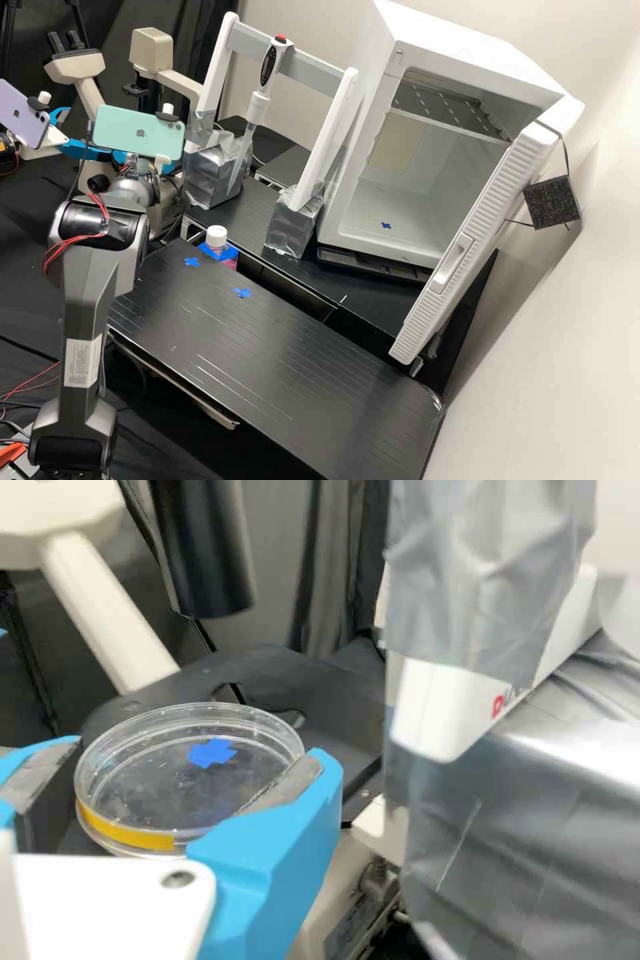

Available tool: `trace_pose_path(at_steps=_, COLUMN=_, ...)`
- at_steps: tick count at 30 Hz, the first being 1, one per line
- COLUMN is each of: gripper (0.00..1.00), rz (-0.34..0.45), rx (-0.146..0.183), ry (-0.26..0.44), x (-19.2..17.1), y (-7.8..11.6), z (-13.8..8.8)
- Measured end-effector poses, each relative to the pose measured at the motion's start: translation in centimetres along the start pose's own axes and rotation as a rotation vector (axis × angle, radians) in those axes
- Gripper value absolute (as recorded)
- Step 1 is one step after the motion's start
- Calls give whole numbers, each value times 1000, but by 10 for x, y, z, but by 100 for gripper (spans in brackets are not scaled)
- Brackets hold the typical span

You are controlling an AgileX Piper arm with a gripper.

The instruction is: Move the petri dish to the bench

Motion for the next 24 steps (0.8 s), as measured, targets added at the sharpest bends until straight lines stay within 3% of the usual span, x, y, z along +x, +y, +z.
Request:
trace_pose_path(at_steps=9, gripper=0, rz=45, rx=-43, ry=52, x=-26, y=-10, z=-9)
trace_pose_path(at_steps=17, gripper=0, rz=89, rx=-75, ry=34, x=-63, y=-21, z=5)
trace_pose_path(at_steps=22, gripper=0, rz=125, rx=-120, ry=52, x=-100, y=-30, z=15)
trace_pose_path(at_steps=24, gripper=0, rz=149, rx=-118, ry=58, x=-114, y=-33, z=18)
